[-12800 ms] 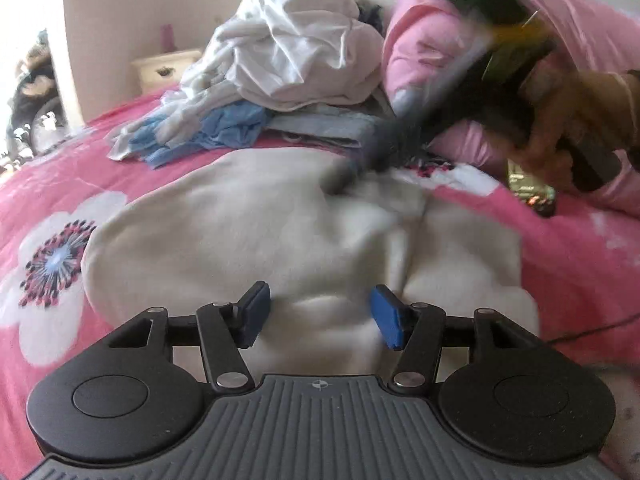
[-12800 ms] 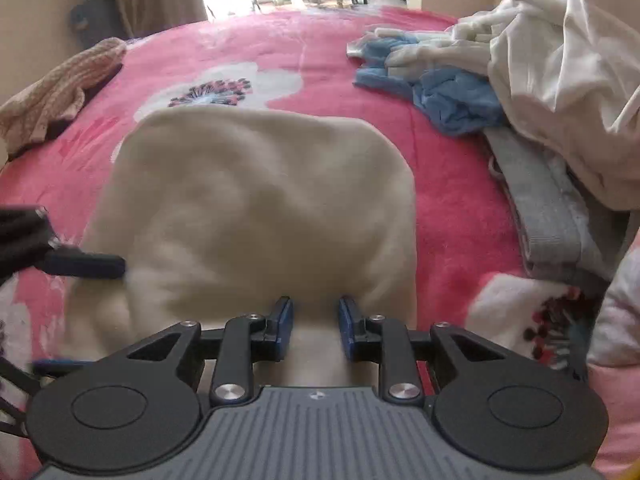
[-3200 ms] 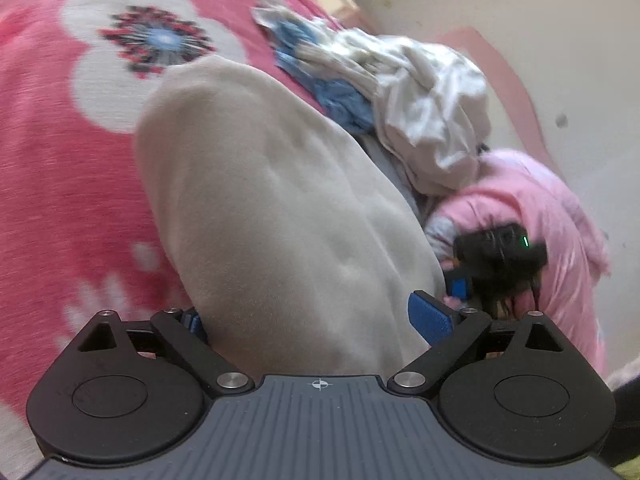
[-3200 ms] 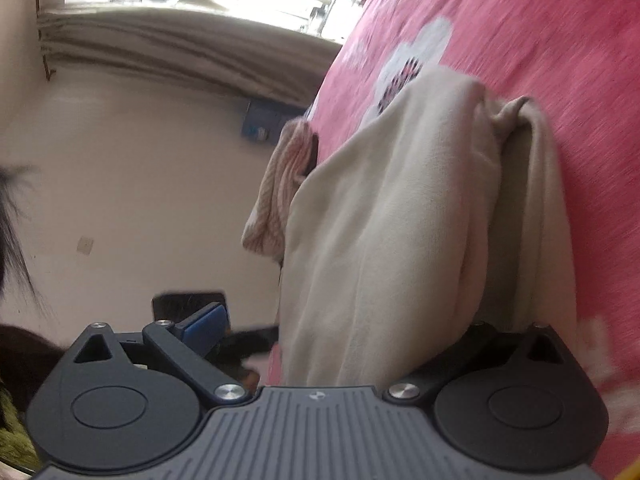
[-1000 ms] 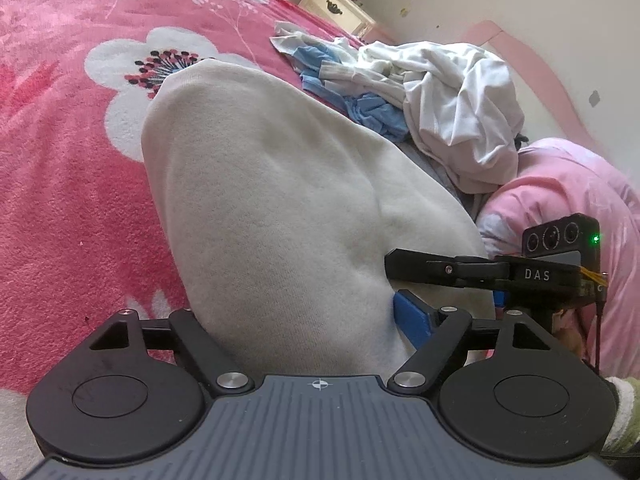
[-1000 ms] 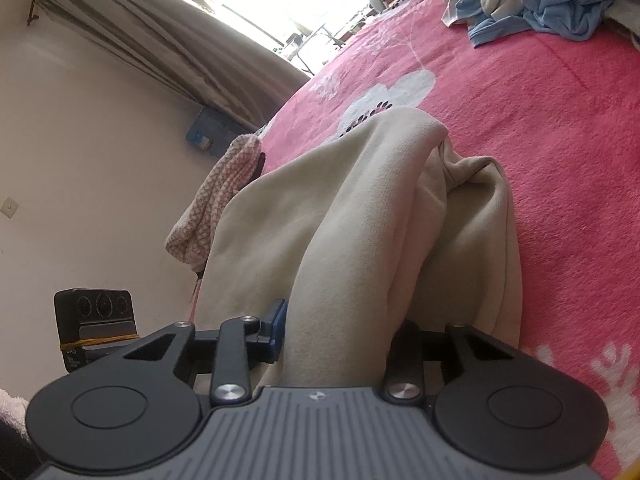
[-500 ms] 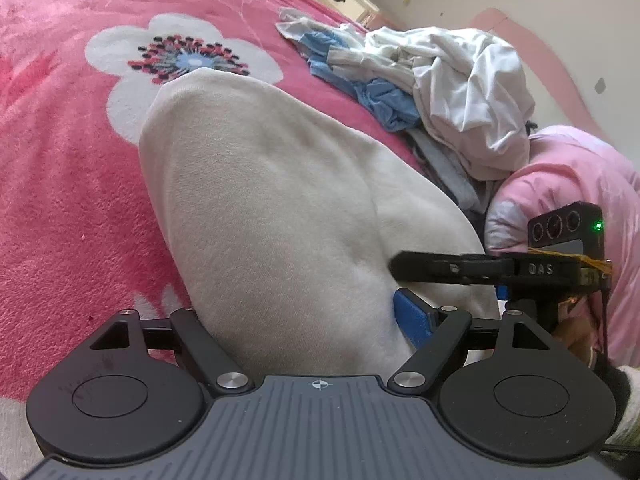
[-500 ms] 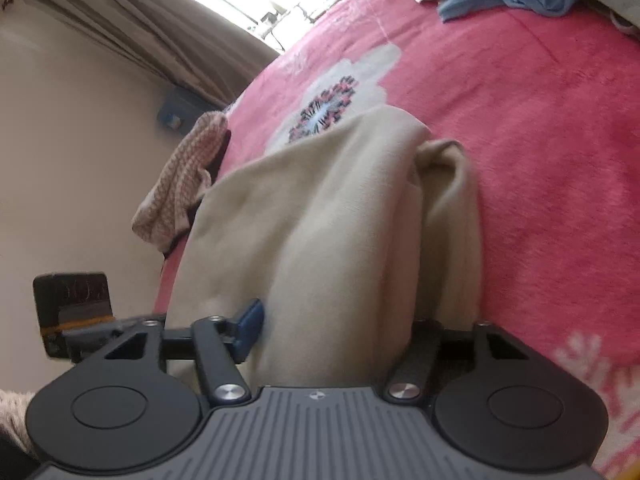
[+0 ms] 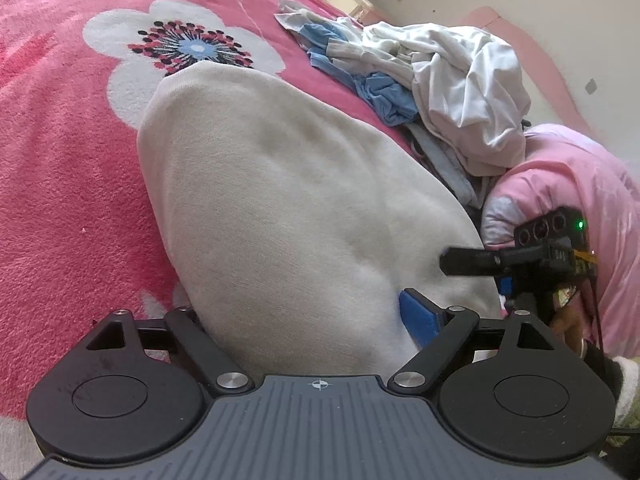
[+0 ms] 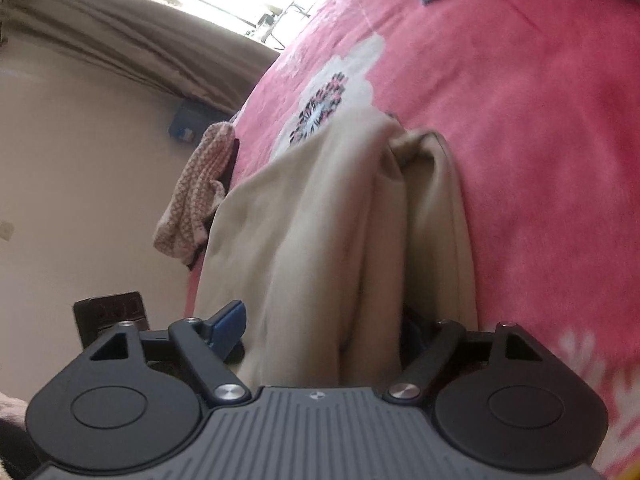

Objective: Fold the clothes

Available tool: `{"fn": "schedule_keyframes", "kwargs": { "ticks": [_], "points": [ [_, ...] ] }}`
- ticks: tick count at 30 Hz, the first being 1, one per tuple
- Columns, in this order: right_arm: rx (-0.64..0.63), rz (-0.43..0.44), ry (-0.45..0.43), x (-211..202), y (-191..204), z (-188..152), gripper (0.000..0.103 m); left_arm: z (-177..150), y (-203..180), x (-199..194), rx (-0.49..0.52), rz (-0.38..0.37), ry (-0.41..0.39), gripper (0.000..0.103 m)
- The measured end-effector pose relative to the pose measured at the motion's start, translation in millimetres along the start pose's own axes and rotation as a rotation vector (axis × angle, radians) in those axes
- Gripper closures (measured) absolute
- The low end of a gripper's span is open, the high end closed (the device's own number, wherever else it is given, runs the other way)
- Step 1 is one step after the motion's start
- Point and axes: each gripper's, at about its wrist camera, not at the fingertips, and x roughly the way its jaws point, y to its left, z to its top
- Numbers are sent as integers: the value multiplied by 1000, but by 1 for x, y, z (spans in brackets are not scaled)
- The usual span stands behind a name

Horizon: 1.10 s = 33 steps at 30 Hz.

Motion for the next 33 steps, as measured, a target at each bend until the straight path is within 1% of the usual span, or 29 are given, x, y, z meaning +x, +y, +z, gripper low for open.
{"fn": "schedule_keyframes", "kwargs": {
  "ticks": [2, 7, 10, 12, 13, 17, 22, 26, 30, 33],
  "points": [
    [-33, -30, -26, -1, 6, 5, 21, 0, 0, 0, -1, -3, 1, 17],
    [-61, -55, -54, 5, 6, 17, 19, -1, 3, -1, -3, -12, -1, 17],
    [-73, -41, -61, 14, 4, 24, 12, -1, 4, 0, -4, -18, -1, 17],
    [-69, -6, -58, 22, 2, 26, 0, -1, 5, 1, -5, -20, 0, 17],
    [-68, 11, -56, 26, 2, 26, 0, -1, 6, 1, -6, -22, 1, 17],
    [-118, 17, -19, 28, 5, 19, 0, 0, 7, 2, -8, -27, 2, 16],
    [-132, 70, 68, 22, 8, -2, 0, -1, 9, 2, -9, -36, 0, 16],
    [-127, 144, 125, 13, 9, -19, 0, -1, 11, 3, -12, -44, 0, 16],
    [-86, 217, 157, 15, 2, -14, 0, -2, 12, 3, -12, -51, -1, 15],
    [-73, 257, 155, 25, 1, -3, 0, -3, 13, 4, -14, -57, -2, 15]
  ]
}}
